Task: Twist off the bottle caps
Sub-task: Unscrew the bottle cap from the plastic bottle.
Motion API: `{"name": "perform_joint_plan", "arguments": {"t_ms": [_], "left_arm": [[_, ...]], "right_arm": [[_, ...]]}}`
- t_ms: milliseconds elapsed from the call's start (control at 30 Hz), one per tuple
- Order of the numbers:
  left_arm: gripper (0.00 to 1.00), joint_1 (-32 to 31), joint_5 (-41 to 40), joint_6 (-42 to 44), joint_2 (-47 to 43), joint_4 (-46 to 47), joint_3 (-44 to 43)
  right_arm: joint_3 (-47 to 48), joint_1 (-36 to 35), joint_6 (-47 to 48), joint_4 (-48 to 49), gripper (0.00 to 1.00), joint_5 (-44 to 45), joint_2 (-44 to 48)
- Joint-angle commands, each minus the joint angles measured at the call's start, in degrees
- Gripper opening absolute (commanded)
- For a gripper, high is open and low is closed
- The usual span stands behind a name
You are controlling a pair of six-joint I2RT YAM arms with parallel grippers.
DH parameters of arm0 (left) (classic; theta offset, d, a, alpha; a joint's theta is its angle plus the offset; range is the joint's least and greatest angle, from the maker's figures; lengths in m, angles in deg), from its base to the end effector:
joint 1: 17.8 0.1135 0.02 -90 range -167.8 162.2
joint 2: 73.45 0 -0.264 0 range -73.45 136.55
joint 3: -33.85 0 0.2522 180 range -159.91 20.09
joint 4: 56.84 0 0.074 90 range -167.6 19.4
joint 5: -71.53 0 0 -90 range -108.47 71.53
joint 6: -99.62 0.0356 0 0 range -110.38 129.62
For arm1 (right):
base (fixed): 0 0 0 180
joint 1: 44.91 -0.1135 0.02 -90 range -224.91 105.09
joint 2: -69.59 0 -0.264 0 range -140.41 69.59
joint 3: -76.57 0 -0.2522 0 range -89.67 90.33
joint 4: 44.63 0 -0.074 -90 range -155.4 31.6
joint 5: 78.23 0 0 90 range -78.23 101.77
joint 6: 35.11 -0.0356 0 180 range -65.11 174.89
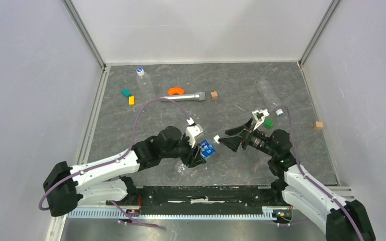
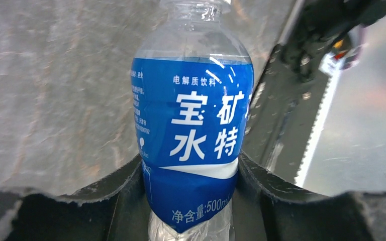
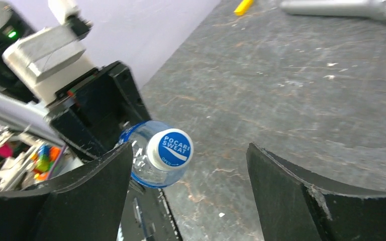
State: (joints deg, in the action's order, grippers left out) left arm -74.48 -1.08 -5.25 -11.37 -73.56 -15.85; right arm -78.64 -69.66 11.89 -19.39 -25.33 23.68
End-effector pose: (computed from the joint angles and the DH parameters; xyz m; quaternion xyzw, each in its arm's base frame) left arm 0.1213 -0.2039 0.2402 0.3756 0.7687 -0.3986 0.3303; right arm 0.1488 0.0922 0.2196 -0.1275 0.6746 0.5668 0.4554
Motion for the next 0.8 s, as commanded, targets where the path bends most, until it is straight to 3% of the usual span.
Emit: {"name": "perform_joint_plan", "arguments": {"t_ms": [0,67,200,400,667,767], "left_arm": [[0.18,-1.54,-13.27,12.83,-2.5,-14.14,-4.49],[0.18,-2.25,-16.53,16.57,-2.45,-16.4,-5.19],[0.18,-4.34,-18.37,22.42,-3.05,-16.46,-4.91],[0.18,-7.36,-22.18,25.23,-1.93,-15.59,-5.72],[0.18,-9.1,-22.61,27.76,-1.9,-14.54,-5.45],[0.18,-9.33,-22.83,27.91,-2.43,-14.27,-4.87]], "right_arm": [[7.33,1.05,6.42,-23.37,0.87,7.29,1.85],[9.53,1.2,3.68,-24.86,0.85,3.05,-0.48],[8.46,1.13,-3.2,-16.23,0.81,-4.74,-2.88],[8.76,0.33,-1.72,-18.86,0.71,-6.38,-6.56],[7.24,-3.17,-6.27,-8.61,0.63,-9.47,-11.19],[6.81,-3.43,-6.99,-6.53,0.55,-10.41,-11.72]]}}
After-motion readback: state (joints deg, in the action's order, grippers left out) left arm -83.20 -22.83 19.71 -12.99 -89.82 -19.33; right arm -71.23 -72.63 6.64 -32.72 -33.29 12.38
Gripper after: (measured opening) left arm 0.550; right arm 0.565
